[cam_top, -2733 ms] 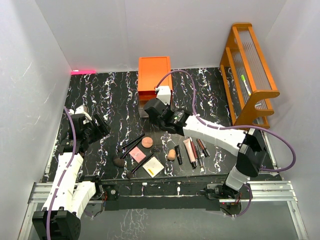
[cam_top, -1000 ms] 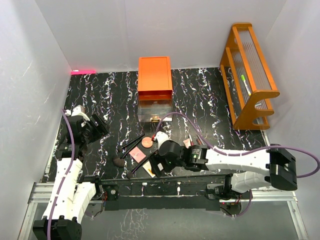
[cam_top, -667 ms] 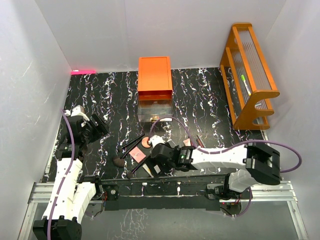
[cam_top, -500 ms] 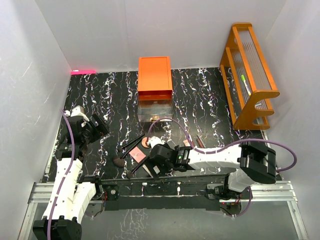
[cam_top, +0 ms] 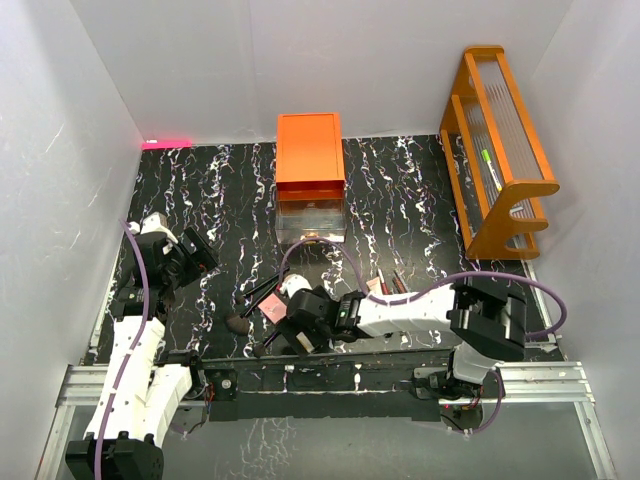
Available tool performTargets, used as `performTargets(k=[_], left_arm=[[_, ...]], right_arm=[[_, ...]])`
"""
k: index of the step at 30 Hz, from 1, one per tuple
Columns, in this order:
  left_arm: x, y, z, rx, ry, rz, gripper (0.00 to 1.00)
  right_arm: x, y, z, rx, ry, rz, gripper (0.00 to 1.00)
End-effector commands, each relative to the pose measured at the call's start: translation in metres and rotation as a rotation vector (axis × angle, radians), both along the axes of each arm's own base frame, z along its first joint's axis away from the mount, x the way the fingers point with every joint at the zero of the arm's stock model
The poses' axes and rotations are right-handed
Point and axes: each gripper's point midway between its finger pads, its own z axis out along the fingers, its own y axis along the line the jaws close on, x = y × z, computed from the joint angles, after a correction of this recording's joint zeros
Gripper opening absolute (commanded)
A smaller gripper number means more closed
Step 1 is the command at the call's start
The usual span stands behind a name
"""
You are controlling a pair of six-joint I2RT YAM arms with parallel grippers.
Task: Organize the makeup
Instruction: Pick up the makeup from the center of the board.
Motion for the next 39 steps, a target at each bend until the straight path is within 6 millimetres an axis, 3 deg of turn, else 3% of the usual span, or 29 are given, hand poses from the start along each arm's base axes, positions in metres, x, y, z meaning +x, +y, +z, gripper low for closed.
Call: performTargets(k=[1, 9, 16, 21, 25, 32, 36, 37, 39], left_arm=[[0.002, 0.001, 0.017, 0.004, -0.041, 0.005, 0.91], [0.002, 0.000, 0.018, 0.001, -0.047, -0.001, 0.91], [0.002, -0.001, 0.018, 0.000, -0.047, -0.002, 0.90], [0.002, -0.001, 0.017, -0.001, -0.046, -0.003, 0.90], [0.002, -0.001, 0.017, 0.000, -0.045, -0.003, 0.89], [0.001, -0.001, 0.017, 0.000, -0.044, -0.003, 0.88], [0.002, -0.001, 0.017, -0.002, -0.048, -0.004, 0.87], [0.002, -0.001, 0.017, -0.002, -0.046, -0.006, 0.87], [0.002, -0.001, 0.017, -0.002, -0.048, -0.004, 0.86]], right_arm=[[0.008, 0.023, 0.011, 0.034, -0.055, 0.016, 0.98], [-0.005, 0.022, -0.005, -0.029, -0.038, 0.022, 0.95], [-0.009, 0.023, -0.001, -0.051, -0.044, 0.000, 0.53], [-0.004, 0.026, 0.025, -0.040, -0.069, -0.033, 0.41], [-0.003, 0.031, 0.067, -0.005, -0.088, -0.047, 0.38], [0.004, 0.037, 0.184, 0.154, -0.153, -0.064, 0.36], [0.026, 0.033, 0.252, 0.199, -0.232, -0.118, 0.36], [0.036, 0.034, 0.275, 0.229, -0.260, -0.137, 0.36], [0.064, 0.028, 0.297, 0.237, -0.286, -0.178, 0.36]])
